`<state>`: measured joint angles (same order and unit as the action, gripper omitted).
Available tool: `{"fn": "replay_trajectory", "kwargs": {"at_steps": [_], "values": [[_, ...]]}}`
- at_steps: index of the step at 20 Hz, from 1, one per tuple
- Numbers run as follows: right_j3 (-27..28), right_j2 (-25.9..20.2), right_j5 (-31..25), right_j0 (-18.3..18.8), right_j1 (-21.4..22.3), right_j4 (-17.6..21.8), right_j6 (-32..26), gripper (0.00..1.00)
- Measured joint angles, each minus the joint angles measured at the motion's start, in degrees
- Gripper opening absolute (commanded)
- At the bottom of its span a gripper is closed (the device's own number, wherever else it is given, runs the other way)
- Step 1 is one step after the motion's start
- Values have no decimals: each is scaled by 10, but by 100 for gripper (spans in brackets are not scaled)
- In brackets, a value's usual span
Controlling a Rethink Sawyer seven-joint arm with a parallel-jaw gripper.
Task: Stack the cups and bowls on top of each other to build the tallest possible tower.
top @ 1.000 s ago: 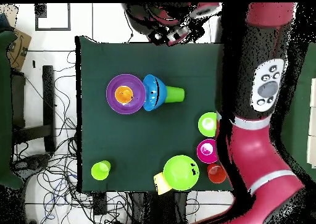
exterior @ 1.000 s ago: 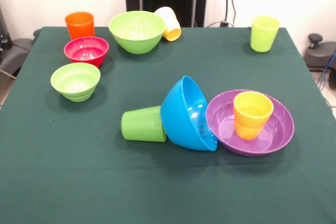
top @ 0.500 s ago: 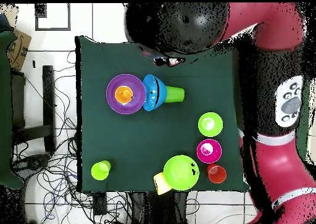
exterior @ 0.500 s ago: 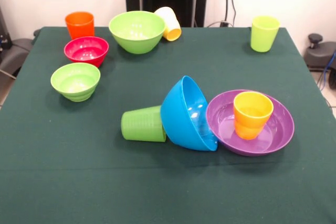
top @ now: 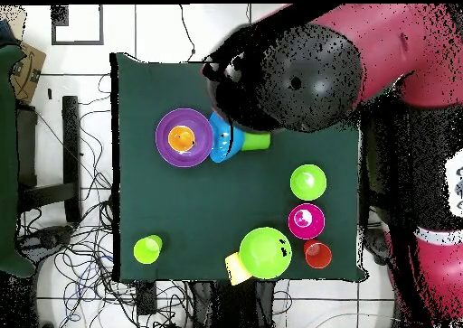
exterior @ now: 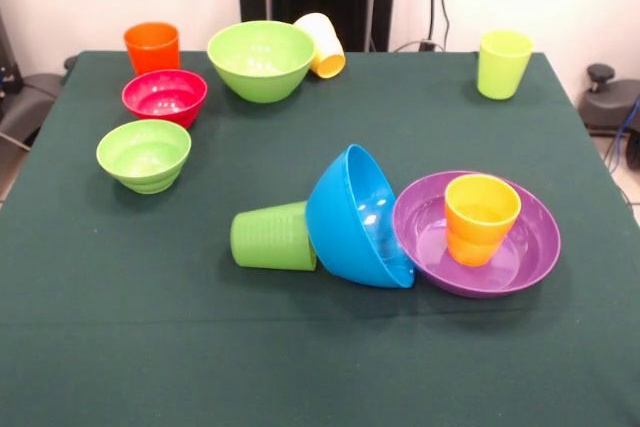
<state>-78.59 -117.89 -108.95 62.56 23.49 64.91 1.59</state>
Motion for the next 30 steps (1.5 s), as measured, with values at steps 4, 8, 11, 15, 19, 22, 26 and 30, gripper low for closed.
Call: {"fn": "replay_trajectory", "kwargs": {"at_steps": [4,8,11,15,19,22,26,30], "values": [[-25,12,25,18,20,-30,0,100],[-46,28,53,31,40,-57,0,100],[-54,45,69,33,50,-73,0,100],[-56,78,86,32,66,-103,0,100],[-56,107,89,31,80,-119,0,100],[-56,132,89,29,92,-130,0,100],[-56,160,92,26,104,-146,0,100],[-56,188,101,24,121,-160,0,100]]}}
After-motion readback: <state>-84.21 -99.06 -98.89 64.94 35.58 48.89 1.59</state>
